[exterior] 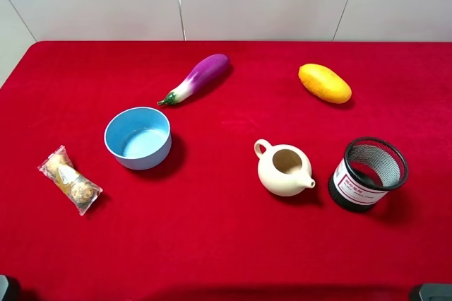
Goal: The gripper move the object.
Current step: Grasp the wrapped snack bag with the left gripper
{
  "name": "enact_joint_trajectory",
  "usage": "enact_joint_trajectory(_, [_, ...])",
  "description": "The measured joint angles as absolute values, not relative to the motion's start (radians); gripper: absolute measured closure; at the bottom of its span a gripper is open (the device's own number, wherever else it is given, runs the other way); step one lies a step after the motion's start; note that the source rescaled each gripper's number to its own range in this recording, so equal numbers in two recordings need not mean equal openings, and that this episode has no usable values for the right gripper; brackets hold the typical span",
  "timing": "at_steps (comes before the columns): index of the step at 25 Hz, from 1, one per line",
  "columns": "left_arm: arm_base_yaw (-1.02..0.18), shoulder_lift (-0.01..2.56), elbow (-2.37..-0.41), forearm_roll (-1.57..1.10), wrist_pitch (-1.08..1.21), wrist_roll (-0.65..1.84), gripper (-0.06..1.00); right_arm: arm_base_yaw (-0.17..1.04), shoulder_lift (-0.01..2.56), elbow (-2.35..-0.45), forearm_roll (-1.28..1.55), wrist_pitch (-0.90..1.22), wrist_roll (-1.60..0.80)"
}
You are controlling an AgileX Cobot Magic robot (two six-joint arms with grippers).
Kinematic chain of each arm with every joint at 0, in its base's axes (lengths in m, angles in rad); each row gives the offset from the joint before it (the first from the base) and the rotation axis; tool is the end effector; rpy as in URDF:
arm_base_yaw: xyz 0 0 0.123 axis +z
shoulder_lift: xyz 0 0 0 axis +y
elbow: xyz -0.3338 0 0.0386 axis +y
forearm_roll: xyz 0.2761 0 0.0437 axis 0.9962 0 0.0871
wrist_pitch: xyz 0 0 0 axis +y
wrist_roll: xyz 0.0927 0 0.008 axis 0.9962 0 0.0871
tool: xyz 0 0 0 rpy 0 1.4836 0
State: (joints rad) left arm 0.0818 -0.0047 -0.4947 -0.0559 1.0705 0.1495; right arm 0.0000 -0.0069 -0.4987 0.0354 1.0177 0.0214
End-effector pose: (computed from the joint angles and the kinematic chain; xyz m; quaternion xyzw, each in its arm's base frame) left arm -0.0298 -0.0070 0.2873 0.0302 0.8551 0.0319 0.5167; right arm -0.0290 0.0028 0.2928 0.0086 0.8401 0.0235 0.5418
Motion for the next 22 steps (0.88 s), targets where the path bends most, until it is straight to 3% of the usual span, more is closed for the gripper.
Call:
enact_joint_trajectory(8, [0.082, 0.021, -0.526, -0.057, 1.075, 0.072, -0.01, 0.0, -0.007, -0.499, 0.035, 1.018, 0.021])
enact_joint_trajectory(22, [0.082, 0.463, -0.62, -0.107, 1.103, -0.036, 0.01, 0.0, -0.007, -0.499, 0.035, 1.018, 0.021])
